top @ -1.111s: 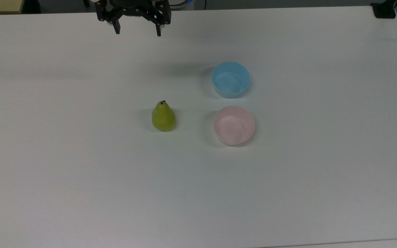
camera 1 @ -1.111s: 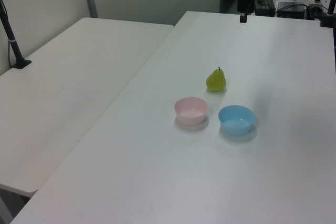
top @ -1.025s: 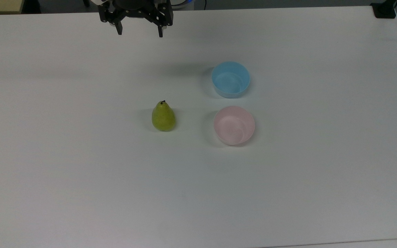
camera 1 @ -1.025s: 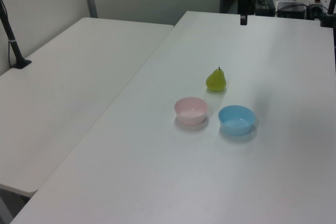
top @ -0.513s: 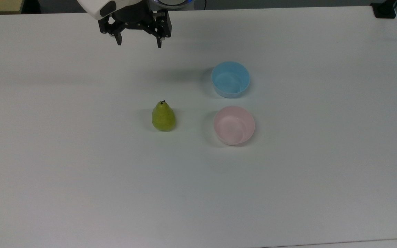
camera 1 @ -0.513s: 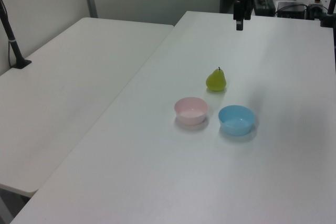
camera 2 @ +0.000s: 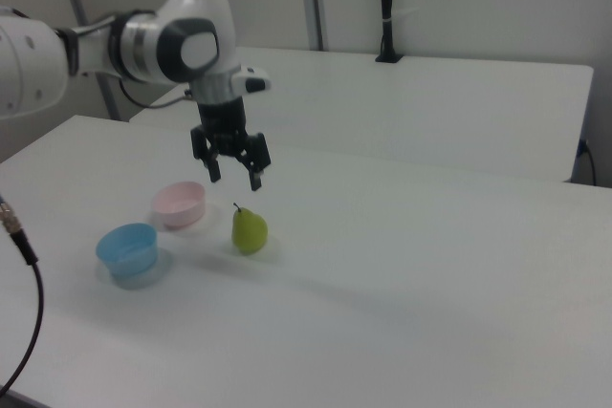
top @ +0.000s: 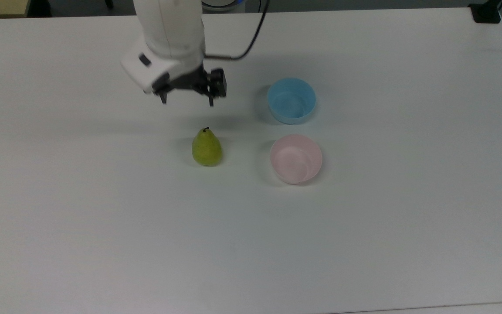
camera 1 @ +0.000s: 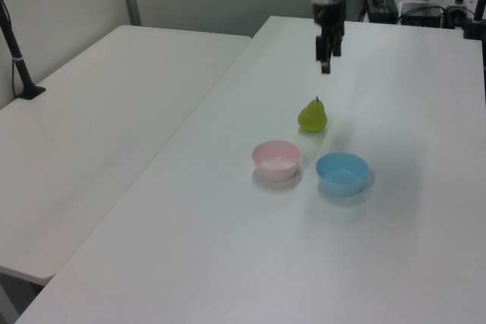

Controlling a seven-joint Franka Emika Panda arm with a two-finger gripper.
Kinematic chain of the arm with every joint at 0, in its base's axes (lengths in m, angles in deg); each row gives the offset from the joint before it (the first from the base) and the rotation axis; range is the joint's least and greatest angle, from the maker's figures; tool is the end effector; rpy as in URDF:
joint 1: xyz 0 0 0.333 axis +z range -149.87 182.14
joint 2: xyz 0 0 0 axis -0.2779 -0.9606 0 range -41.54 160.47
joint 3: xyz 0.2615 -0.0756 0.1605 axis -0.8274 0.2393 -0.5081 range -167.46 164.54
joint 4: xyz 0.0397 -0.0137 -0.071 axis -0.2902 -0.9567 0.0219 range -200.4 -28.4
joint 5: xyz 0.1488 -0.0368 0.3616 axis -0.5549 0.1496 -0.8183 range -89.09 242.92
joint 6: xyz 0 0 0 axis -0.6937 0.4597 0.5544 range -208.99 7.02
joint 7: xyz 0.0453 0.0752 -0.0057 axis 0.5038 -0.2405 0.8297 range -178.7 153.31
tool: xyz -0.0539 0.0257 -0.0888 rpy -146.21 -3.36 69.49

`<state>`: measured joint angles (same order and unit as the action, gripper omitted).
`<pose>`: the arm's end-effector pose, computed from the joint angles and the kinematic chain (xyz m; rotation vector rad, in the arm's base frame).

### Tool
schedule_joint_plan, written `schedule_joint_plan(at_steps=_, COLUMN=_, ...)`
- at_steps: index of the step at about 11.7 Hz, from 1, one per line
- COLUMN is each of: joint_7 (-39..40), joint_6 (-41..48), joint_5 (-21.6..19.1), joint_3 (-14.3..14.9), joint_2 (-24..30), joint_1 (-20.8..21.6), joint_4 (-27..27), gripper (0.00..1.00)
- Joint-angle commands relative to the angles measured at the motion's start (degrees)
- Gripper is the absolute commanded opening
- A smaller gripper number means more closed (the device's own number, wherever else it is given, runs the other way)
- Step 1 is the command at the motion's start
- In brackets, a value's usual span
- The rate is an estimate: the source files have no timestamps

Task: Place the pear in the bowl
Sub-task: 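Move the open gripper down toward the green pear, then close the gripper around the green pear and lift it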

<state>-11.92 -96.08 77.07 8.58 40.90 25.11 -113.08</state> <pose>0.6475 0.0007 0.4596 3.0818 0.0034 -0.1327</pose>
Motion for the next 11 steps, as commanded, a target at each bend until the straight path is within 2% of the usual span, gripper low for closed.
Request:
schedule_joint_plan(at_steps=1, joint_7=1.17, joint_6=-3.71, joint_5=-0.42, joint_3=2.09, joint_2=-7.95, joint_1=3.50, joint_4=2.02, gripper=1.00)
schedule_joint_plan(at_steps=3, joint_7=2.38, joint_6=-7.22, joint_5=-0.15, joint_3=2.09, joint_2=-10.08, joint_1=4.12, joint_4=1.85, gripper=1.00)
schedule_joint_plan(at_steps=5, joint_7=4.42, joint_6=-8.64, joint_5=-0.24, joint_3=2.27, joint_2=-11.13, joint_1=4.03, joint_4=1.50, gripper=0.93)
schedule_joint_plan(at_steps=7, joint_7=4.33, joint_6=-8.65, joint_5=-0.15, joint_3=2.27, joint_2=-11.40, joint_1=4.21, joint_4=1.41, gripper=0.77)
schedule_joint_plan(at_steps=9, joint_7=4.24, joint_6=-8.65, joint_5=-0.15, joint_3=2.27, joint_2=-11.85, joint_1=4.38, joint_4=1.41, gripper=0.19)
schedule_joint_plan(at_steps=11, joint_7=3.89, joint_6=-8.47, joint_5=-0.24, joint_3=2.27, joint_2=-11.67, joint_1=4.47, joint_4=1.67, gripper=0.08)
